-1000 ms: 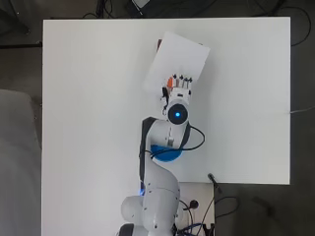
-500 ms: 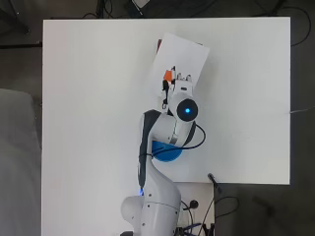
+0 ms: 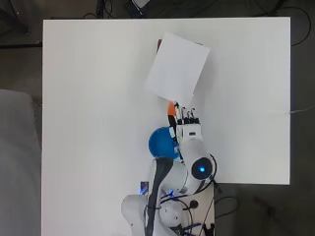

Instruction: Teleoperate dual arm-hand system to pick and place objects

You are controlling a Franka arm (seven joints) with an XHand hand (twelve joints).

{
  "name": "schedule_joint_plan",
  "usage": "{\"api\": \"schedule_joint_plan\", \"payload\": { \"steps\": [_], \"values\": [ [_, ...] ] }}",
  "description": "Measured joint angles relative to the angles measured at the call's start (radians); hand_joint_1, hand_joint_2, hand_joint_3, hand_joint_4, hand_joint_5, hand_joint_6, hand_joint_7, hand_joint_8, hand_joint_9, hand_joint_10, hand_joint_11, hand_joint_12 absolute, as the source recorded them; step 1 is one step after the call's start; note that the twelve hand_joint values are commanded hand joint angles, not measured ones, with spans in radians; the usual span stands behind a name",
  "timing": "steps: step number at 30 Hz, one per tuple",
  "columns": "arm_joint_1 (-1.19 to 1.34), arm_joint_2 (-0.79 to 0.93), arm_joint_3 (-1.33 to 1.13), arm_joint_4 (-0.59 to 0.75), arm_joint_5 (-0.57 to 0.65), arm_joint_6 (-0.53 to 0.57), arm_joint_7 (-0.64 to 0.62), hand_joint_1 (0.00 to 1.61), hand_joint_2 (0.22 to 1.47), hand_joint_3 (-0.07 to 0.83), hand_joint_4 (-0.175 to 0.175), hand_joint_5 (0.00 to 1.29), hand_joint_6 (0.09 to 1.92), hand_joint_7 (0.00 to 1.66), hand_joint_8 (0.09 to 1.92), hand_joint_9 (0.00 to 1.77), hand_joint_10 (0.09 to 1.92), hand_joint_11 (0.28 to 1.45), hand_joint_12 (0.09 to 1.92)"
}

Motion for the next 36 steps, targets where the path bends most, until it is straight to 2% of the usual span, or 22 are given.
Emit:
{"api": "schedule_joint_plan", "payload": {
  "steps": [4,5,6,7,8,9,10,11,12,14,16,22,25,27,28,29,30,32,34,36],
  "values": [
    [-0.014,-0.007,-0.066,-0.076,-0.030,0.028,-0.027,0.90,1.24,-0.001,0.175,0.72,1.40,0.96,1.92,1.30,1.92,1.03,1.92],
    [-0.014,0.004,-0.080,-0.083,-0.035,0.033,-0.024,0.90,1.24,-0.001,0.175,0.72,1.40,0.91,1.92,1.22,1.92,0.95,1.90],
    [-0.012,0.019,-0.091,-0.086,-0.039,0.032,-0.018,0.90,1.24,0.000,0.175,0.72,1.40,0.85,1.92,1.10,1.92,0.81,1.84],
    [-0.008,0.038,-0.100,-0.087,-0.044,0.029,-0.012,0.89,1.25,0.001,0.175,0.71,1.41,0.79,1.90,0.97,1.91,0.67,1.66],
    [-0.004,0.058,-0.107,-0.090,-0.046,0.030,-0.011,0.89,1.25,0.001,0.175,0.70,1.43,0.74,1.88,0.87,1.89,0.59,1.46],
    [-0.001,0.075,-0.115,-0.096,-0.046,0.035,-0.015,0.98,1.27,0.006,0.065,0.67,1.40,0.73,1.81,0.81,1.86,0.56,1.24],
    [0.000,0.087,-0.123,-0.108,-0.044,0.041,-0.022,1.05,1.28,0.006,-0.022,0.66,1.38,0.73,1.75,0.77,1.81,0.56,1.04],
    [0.001,0.092,-0.130,-0.124,-0.041,0.043,-0.032,1.10,1.29,0.004,-0.069,0.65,1.36,0.72,1.72,0.75,1.78,0.58,0.88],
    [-0.001,0.089,-0.136,-0.139,-0.038,0.041,-0.041,1.12,1.29,0.003,-0.082,0.64,1.36,0.72,1.70,0.72,1.74,0.60,0.74],
    [-0.011,0.067,-0.136,-0.164,-0.043,0.027,-0.045,1.11,1.31,0.001,-0.072,0.62,1.39,0.70,1.69,0.68,1.68,0.67,0.45],
    [-0.025,0.040,-0.134,-0.194,-0.055,0.014,-0.042,1.10,1.32,0.001,-0.061,0.60,1.43,0.67,1.72,0.66,1.67,0.72,0.31],
    [-0.102,-0.071,-0.157,-0.266,-0.120,-0.058,-0.063,1.08,1.33,0.000,-0.041,0.59,1.46,0.64,1.74,0.62,1.67,0.76,0.19],
    [-0.135,-0.102,-0.185,-0.300,-0.155,-0.087,-0.086,1.08,1.33,-0.002,-0.019,0.61,1.45,0.65,1.71,0.62,1.60,0.77,0.13],
    [-0.147,-0.108,-0.202,-0.321,-0.173,-0.087,-0.087,0.58,1.03,-0.016,0.008,0.22,0.53,0.25,0.68,0.25,0.76,0.55,0.09],
    [-0.145,-0.100,-0.205,-0.324,-0.175,-0.092,-0.080,0.34,0.92,-0.013,0.014,0.11,0.27,0.13,0.35,0.14,0.44,0.47,0.09],
    [-0.138,-0.082,-0.201,-0.320,-0.172,-0.104,-0.062,0.18,0.87,-0.005,0.018,0.05,0.13,0.06,0.17,0.08,0.25,0.42,0.09],
    [-0.130,-0.059,-0.192,-0.308,-0.165,-0.119,-0.037,0.09,0.85,-0.002,0.021,0.03,0.09,0.03,0.09,0.06,0.14,0.41,0.09],
    [-0.114,-0.006,-0.160,-0.269,-0.143,-0.147,0.025,0.02,0.85,0.000,0.031,0.00,0.09,0.01,0.09,0.08,0.09,0.41,0.09],
    [-0.092,0.044,-0.108,-0.197,-0.107,-0.150,0.088,0.02,0.87,0.001,0.063,0.07,0.09,0.08,0.09,0.21,0.09,0.44,0.09],
    [-0.074,0.076,-0.055,-0.118,-0.078,-0.143,0.130,0.06,0.88,0.001,0.077,0.10,0.09,0.13,0.09,0.28,0.09,0.45,0.09]
  ]
}}
